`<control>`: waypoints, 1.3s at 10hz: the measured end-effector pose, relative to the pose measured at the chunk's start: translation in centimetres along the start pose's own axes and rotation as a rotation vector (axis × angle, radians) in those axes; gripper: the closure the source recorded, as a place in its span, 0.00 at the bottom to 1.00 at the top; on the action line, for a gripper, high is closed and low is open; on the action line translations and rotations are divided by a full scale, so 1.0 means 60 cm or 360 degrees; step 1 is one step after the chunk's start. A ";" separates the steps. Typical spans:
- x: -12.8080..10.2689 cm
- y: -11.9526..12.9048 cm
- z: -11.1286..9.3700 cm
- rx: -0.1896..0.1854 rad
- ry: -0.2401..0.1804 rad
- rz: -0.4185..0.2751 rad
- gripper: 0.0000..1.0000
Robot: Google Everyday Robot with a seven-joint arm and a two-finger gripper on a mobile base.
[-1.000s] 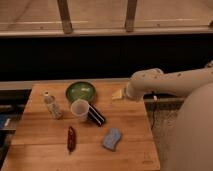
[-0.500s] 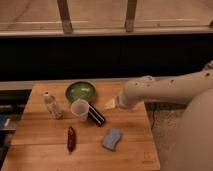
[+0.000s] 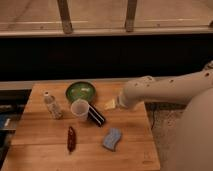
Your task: Place the pepper in the ceramic bowl
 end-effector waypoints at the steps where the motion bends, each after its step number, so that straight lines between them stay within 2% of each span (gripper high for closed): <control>1: 0.005 0.013 0.002 -0.0003 0.0007 -0.0040 0.20; 4: 0.057 0.085 0.000 -0.0032 0.0028 -0.0231 0.20; 6: 0.114 0.161 0.003 -0.0081 0.0059 -0.0396 0.20; 8: 0.139 0.225 0.013 -0.0139 0.0081 -0.0521 0.20; 9: 0.139 0.278 0.026 -0.0203 0.0091 -0.0617 0.20; 10: 0.138 0.307 0.032 -0.0246 0.0095 -0.0668 0.20; 11: 0.135 0.327 0.037 -0.0279 0.0094 -0.0705 0.20; 13: 0.135 0.332 0.038 -0.0286 0.0094 -0.0711 0.20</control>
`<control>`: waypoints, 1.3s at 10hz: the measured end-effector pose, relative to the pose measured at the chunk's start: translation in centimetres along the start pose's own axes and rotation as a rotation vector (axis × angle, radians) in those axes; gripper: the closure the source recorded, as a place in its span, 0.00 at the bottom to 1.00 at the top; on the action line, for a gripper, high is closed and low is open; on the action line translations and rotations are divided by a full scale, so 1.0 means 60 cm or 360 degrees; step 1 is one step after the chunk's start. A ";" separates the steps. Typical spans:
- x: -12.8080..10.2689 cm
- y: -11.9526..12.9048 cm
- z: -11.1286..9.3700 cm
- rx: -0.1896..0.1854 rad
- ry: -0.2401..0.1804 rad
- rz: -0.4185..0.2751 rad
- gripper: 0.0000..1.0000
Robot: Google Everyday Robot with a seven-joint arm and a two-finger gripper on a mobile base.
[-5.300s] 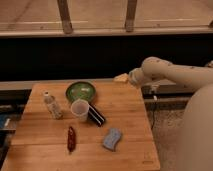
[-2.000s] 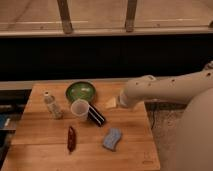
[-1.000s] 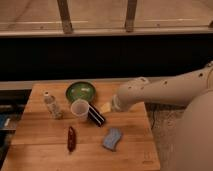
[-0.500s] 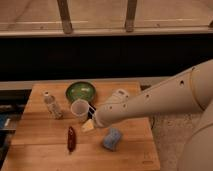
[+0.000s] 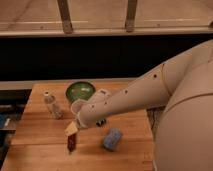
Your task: Place the pepper in the ceramic bowl
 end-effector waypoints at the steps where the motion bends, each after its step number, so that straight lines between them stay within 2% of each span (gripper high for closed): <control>1: 0.000 -0.001 0.000 0.0001 -0.0001 0.0002 0.20; 4: 0.001 -0.003 0.010 -0.0002 0.0038 0.0006 0.20; 6: 0.000 -0.004 0.056 -0.0008 0.0107 -0.0009 0.20; 9: -0.001 -0.007 0.104 -0.0031 0.0176 -0.0005 0.20; 11: 0.001 -0.012 0.116 -0.0055 0.0195 0.0004 0.20; 13: 0.001 0.000 0.130 -0.0088 0.0219 -0.0009 0.20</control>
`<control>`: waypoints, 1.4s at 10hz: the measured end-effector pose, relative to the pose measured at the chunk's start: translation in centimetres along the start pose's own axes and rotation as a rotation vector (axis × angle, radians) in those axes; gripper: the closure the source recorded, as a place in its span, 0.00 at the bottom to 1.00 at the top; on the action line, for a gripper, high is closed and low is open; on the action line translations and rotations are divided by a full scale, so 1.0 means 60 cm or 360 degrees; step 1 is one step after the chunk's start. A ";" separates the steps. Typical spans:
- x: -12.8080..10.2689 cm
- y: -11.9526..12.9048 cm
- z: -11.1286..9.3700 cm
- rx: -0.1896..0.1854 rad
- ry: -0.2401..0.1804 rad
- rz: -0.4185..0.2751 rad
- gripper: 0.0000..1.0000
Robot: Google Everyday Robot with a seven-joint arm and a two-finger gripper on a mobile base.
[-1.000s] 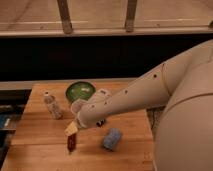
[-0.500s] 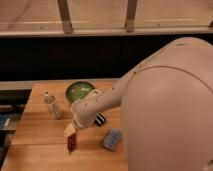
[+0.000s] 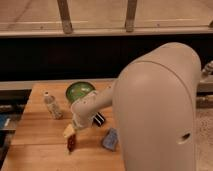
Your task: Place the pepper in the ceramic bowl
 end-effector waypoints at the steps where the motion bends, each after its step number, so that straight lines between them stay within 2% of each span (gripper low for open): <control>1: 0.000 0.001 0.006 -0.0010 0.0013 0.0000 0.20; 6: 0.002 0.017 0.041 -0.0060 0.0080 0.0004 0.20; 11: -0.005 0.062 0.067 -0.0105 0.0135 -0.0066 0.20; 14: -0.005 0.083 0.086 -0.0099 0.0187 -0.0106 0.20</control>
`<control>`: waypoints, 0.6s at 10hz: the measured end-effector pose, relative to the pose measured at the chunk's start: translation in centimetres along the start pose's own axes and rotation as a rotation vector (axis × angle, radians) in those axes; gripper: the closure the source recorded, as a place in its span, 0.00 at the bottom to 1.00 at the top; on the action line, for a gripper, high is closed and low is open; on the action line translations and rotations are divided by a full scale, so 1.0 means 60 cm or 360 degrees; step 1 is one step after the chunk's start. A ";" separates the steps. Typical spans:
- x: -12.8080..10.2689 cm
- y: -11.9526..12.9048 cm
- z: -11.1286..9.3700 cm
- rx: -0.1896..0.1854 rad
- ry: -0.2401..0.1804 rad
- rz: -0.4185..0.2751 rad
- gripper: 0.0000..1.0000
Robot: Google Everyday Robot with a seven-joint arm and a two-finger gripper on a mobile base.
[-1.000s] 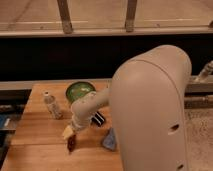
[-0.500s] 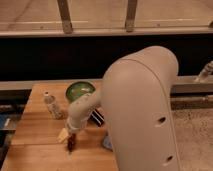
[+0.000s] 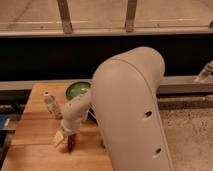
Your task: Place the pepper in the ceramic bowl
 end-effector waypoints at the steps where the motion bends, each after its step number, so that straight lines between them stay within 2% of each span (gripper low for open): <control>1: 0.000 -0.002 0.004 0.0016 0.0011 0.0009 0.20; 2: 0.001 -0.005 0.008 0.0057 0.0032 0.0016 0.25; 4: 0.001 0.002 0.014 0.0150 0.0064 0.0007 0.44; 6: 0.003 -0.004 0.018 0.0187 0.0081 0.0009 0.64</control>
